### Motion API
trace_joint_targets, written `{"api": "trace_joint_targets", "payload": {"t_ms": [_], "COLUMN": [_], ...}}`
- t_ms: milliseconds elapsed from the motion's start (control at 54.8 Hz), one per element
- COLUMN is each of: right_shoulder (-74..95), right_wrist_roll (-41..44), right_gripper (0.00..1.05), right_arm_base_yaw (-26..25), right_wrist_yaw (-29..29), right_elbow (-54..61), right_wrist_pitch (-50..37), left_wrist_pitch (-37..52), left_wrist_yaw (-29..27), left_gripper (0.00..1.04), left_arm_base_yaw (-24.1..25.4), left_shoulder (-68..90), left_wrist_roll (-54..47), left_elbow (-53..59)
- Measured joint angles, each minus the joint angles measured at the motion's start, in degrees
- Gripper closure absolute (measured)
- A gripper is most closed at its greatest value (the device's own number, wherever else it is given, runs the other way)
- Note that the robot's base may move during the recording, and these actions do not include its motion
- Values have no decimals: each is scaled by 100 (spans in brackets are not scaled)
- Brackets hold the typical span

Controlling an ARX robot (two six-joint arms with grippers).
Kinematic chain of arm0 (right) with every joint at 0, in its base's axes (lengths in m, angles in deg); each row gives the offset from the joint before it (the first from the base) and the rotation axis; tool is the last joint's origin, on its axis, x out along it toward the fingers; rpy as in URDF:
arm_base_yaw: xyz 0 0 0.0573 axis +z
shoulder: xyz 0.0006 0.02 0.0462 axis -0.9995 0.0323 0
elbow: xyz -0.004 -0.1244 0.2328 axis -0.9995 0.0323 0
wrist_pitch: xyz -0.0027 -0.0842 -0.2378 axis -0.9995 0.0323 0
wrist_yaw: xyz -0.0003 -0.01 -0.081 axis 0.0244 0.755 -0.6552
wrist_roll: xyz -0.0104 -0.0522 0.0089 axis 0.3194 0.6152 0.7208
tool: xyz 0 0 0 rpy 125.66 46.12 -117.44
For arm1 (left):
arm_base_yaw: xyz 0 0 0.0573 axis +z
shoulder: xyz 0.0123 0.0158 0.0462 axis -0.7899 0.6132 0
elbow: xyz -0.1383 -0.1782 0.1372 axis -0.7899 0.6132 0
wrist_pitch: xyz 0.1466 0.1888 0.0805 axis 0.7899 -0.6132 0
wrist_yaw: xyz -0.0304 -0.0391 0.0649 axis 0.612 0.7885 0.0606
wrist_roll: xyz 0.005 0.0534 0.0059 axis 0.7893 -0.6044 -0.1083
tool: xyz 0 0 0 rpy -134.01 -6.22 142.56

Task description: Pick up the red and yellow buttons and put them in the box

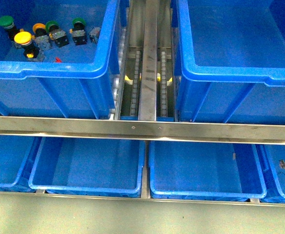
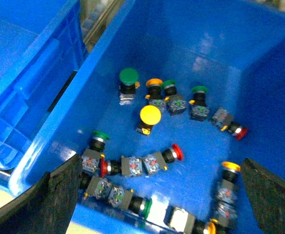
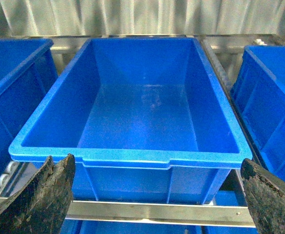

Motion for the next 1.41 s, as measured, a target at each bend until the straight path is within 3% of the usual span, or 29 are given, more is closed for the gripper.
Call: {"api": "trace_joint_targets", "payload": {"t_ms": [110, 457, 1023, 1406], "right_shoulder": [0, 0, 0, 0], "right_wrist_roll": [0, 2, 0, 2], "right_gripper": [6, 6, 6, 6], "right_arm_base_yaw": [0, 0, 0, 0], "right_wrist_yaw": [0, -2, 0, 0], "right_elbow": [0, 0, -2, -2], "right_wrist_pitch": [0, 0, 0, 0], "left_wrist_pitch": [-199, -675, -1237, -1453], "left_wrist_yaw": [356, 538, 557, 610], "left_gripper": [8, 8, 8, 8], "left_arm_base_yaw": [57, 42, 57, 127], "left_shoulder": [1456, 3930, 5300, 5670], "left_wrist_roll": [11, -125, -424, -518], "left_elbow": [-1137, -3053, -4664, -5064]}}
